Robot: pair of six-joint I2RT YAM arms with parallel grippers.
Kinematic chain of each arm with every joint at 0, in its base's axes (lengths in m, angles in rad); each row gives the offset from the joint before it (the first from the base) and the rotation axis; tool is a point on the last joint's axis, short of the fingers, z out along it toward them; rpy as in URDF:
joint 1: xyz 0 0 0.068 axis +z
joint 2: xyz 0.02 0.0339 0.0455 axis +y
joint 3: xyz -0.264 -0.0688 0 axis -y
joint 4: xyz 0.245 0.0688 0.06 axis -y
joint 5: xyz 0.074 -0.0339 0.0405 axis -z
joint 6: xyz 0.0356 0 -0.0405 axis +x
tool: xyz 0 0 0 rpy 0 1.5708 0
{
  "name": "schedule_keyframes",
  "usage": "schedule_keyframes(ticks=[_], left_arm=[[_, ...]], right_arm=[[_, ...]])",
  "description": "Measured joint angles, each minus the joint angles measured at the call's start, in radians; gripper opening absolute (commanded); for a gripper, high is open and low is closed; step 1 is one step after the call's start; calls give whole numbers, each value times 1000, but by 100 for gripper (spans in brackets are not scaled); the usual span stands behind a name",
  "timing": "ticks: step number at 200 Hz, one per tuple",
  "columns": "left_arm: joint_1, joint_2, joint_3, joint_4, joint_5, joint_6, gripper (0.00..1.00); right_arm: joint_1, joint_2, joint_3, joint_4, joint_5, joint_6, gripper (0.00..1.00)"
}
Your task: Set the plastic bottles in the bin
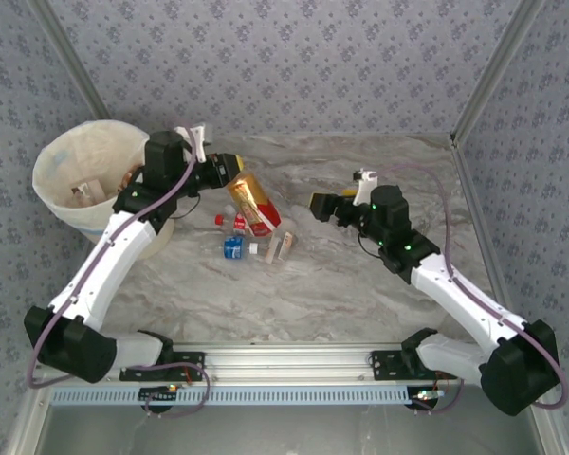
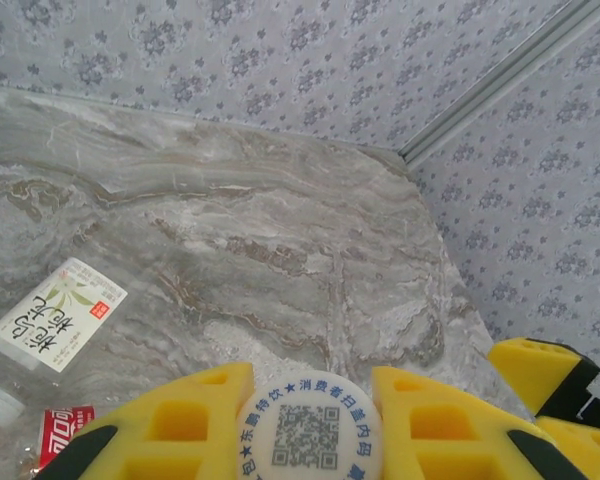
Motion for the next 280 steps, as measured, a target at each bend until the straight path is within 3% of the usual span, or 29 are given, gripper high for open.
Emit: schedule_keyframes(ticks=[74, 113, 169, 190, 232, 247, 265, 280], left_arm=[[42, -117, 47, -16, -109, 10, 0], [98, -130, 237, -109, -338, 116, 0], [273, -178, 353, -131, -603, 218, 0], [380, -164, 353, -132, -677, 228, 0], [628, -92, 341, -150, -597, 152, 0], [671, -74, 308, -161, -554, 116, 13], [697, -37, 265, -178, -479, 75, 58], [716, 11, 241, -201, -396, 39, 77]], right_arm=[[-23, -16, -32, 43, 19, 46, 100], [-14, -16, -32, 53, 16, 46, 100], [-2, -16, -32, 53, 18, 41, 100], [0, -15, -32, 53, 18, 37, 100], [7, 0, -31, 48, 16, 19, 100], [13, 10, -28, 46, 13, 12, 100], [21, 21, -17, 36, 13, 4, 100], [28, 30, -4, 26, 13, -8, 100]])
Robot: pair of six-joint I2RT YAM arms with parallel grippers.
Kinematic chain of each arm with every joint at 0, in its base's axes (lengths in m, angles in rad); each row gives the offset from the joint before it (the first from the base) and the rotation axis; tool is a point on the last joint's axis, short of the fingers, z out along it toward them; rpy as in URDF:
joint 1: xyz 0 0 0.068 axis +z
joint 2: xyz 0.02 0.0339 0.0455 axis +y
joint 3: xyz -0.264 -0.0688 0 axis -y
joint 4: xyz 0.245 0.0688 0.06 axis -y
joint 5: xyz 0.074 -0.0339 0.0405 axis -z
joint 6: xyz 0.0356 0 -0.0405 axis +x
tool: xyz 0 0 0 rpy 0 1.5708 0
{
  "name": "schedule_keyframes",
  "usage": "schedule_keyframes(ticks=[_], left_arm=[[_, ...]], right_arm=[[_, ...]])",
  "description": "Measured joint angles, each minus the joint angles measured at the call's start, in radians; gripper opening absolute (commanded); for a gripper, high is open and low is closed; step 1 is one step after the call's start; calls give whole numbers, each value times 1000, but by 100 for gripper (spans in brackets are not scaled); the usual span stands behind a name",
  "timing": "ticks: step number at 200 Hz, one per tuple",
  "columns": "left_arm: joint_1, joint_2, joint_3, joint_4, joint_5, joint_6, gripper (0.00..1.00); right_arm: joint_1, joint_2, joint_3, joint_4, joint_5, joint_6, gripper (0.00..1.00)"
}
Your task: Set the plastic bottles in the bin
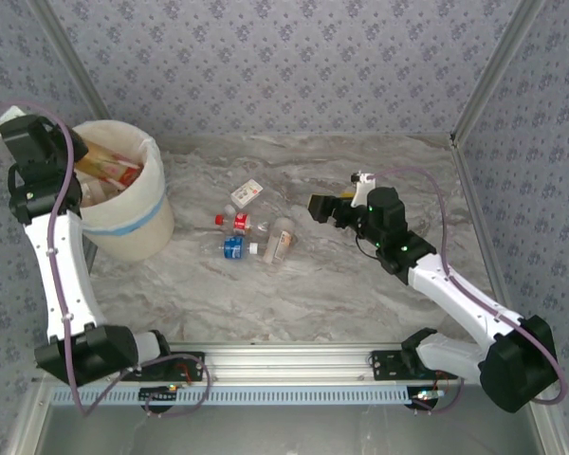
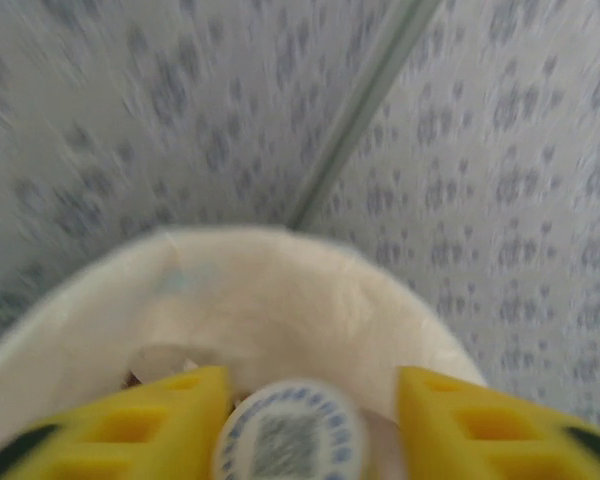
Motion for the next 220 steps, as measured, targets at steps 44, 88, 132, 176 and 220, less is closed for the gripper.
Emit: schedule_keyframes(ticks=[44, 88, 132, 176, 220], left_arm=[[19, 76, -20, -77, 138, -64, 99], [16, 14, -20, -80, 216, -68, 99], [-76, -47, -21, -80, 223, -66, 100], [-294, -72, -22, -82, 149, -35, 99], [-436, -81, -44, -77, 108, -22, 100]], right_arm=[[18, 15, 38, -42, 0, -31, 100], [29, 49, 40, -45, 2, -33, 100], [38, 94, 40, -45, 23, -24, 100], [40, 138, 40, -57, 70, 35, 100], [76, 233, 77, -126, 103, 155, 100]])
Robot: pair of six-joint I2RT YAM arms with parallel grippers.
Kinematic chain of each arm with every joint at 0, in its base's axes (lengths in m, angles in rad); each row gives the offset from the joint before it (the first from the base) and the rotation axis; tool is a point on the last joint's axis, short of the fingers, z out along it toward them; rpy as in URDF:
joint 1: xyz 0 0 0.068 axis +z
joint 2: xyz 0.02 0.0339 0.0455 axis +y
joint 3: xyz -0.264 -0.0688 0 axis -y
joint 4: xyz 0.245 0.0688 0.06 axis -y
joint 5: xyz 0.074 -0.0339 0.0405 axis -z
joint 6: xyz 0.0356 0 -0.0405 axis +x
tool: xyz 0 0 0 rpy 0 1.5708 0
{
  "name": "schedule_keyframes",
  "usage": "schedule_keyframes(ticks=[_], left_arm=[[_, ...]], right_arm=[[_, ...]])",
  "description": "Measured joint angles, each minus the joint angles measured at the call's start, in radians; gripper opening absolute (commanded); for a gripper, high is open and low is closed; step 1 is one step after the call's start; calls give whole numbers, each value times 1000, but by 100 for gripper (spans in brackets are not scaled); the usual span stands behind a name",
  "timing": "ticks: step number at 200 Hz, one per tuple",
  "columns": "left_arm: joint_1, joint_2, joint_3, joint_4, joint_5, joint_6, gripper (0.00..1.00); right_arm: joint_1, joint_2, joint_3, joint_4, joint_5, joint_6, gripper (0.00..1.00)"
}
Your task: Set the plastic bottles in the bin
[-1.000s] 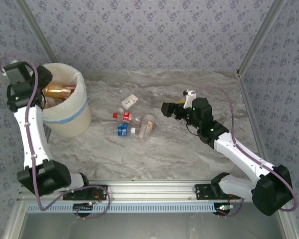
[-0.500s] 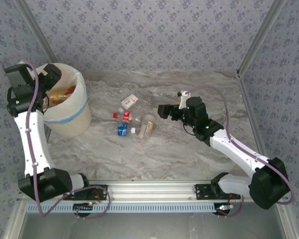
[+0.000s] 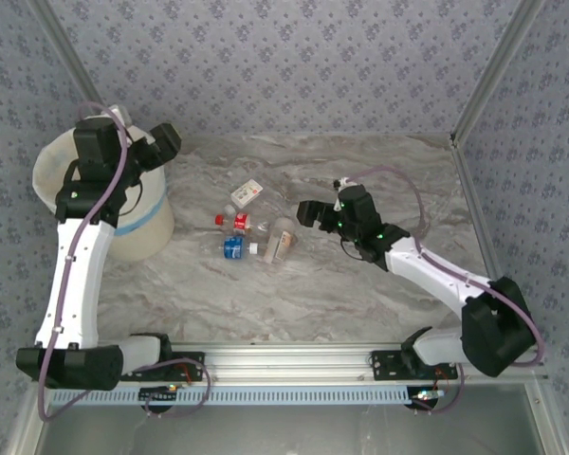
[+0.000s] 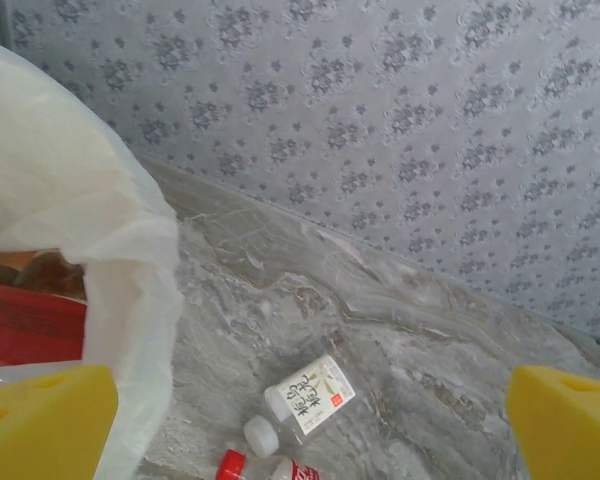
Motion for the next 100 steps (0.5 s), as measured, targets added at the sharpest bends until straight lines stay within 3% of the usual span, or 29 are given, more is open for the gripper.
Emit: schedule_keyframes(ticks=[100], left_arm=[[-20, -150, -235, 42, 12, -42, 99]], right_arm=[[265, 384, 290, -357, 45, 113, 99]])
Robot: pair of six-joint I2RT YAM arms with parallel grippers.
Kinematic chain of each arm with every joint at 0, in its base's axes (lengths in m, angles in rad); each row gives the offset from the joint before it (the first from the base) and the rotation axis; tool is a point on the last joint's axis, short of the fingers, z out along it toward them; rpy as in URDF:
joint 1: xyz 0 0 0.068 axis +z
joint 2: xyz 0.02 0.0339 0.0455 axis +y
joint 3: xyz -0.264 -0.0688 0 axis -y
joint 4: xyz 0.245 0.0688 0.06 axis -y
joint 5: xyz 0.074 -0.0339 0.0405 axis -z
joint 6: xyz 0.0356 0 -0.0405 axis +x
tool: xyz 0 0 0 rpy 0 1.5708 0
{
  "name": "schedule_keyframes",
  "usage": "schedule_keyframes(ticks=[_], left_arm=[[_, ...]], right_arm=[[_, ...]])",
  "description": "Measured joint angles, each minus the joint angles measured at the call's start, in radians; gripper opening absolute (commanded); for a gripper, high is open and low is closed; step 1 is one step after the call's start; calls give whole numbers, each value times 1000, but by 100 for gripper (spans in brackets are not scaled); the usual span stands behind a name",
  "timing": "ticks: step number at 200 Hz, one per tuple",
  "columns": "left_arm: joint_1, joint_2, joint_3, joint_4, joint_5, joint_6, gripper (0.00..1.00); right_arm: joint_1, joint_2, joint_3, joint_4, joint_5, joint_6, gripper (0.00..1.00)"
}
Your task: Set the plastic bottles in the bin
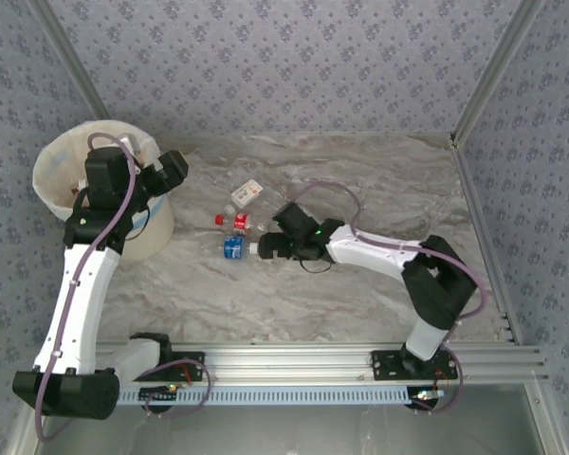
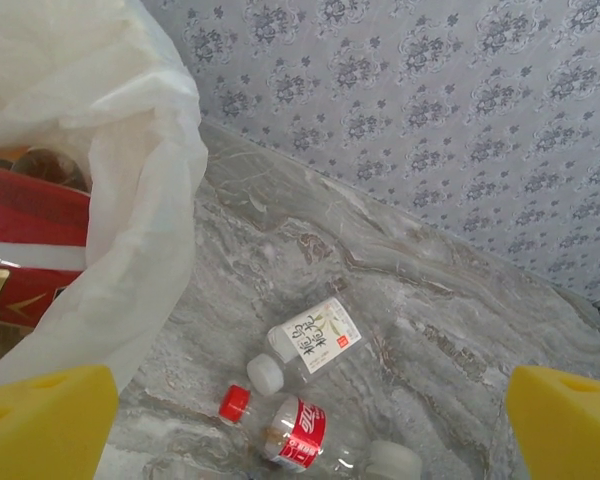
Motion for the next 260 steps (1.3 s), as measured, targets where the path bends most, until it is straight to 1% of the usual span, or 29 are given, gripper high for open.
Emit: schedule_keyframes(ticks=[35, 59, 82, 94, 122, 155, 165, 177, 192, 219, 260], left_arm=[[0, -6, -8, 0, 0, 0, 99], [0, -6, -10, 0, 0, 0, 99], [0, -6, -12, 0, 0, 0, 100], [0, -6, -13, 0, 0, 0, 100], [0, -6, -13, 0, 0, 0, 100], [0, -5, -13, 0, 18, 0, 99], [0, -3, -13, 0, 27, -1, 99], [0, 2, -13, 0, 47, -3, 99], [0, 13, -13, 0, 77, -3, 99], [-3, 41, -13, 3, 139, -12, 99], [-52, 86, -13, 34, 233, -29, 100]], right_arm=[[24, 80, 67, -78, 56, 12, 97], [27, 116, 85, -91, 70, 11, 96], [29, 161, 90, -100, 90, 10, 93], [30, 178, 90, -109, 106, 6, 89], [31, 190, 90, -114, 142, -25, 74], [31, 190, 88, -96, 156, -94, 61], [31, 189, 80, -84, 159, -109, 59], [31, 177, 66, -74, 167, -127, 58], [31, 147, 24, -55, 177, -142, 54], [32, 59, -74, -19, 209, -166, 47], [45, -101, -199, 109, 234, -206, 38]])
